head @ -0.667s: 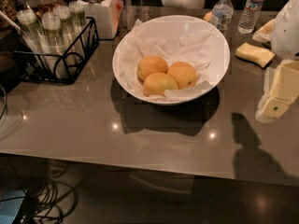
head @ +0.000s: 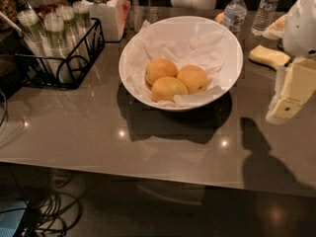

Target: Pick orange from white bowl

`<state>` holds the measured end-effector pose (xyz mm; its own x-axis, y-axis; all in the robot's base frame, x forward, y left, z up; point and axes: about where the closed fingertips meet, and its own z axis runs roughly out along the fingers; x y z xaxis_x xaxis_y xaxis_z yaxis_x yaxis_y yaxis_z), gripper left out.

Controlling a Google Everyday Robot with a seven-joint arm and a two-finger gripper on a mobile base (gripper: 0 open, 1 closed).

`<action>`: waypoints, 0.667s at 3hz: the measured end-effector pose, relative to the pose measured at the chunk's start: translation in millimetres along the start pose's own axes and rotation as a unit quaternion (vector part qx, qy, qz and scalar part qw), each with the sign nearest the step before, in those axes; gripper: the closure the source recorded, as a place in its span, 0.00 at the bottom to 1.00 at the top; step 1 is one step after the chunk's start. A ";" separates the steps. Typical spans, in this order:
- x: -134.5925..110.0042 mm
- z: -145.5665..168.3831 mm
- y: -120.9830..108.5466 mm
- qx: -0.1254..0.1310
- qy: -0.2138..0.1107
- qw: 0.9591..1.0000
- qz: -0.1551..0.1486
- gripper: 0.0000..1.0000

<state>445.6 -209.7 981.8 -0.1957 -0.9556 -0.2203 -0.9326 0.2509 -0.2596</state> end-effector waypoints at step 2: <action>-65.8 21.6 -61.3 -0.016 -0.050 0.997 -0.060 0.00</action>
Offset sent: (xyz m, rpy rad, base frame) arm 0.1226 0.0785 0.0029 0.0961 0.0482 0.2521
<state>522.2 -158.9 991.9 -0.0523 -0.9579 -0.2825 -0.9572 0.1288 -0.2594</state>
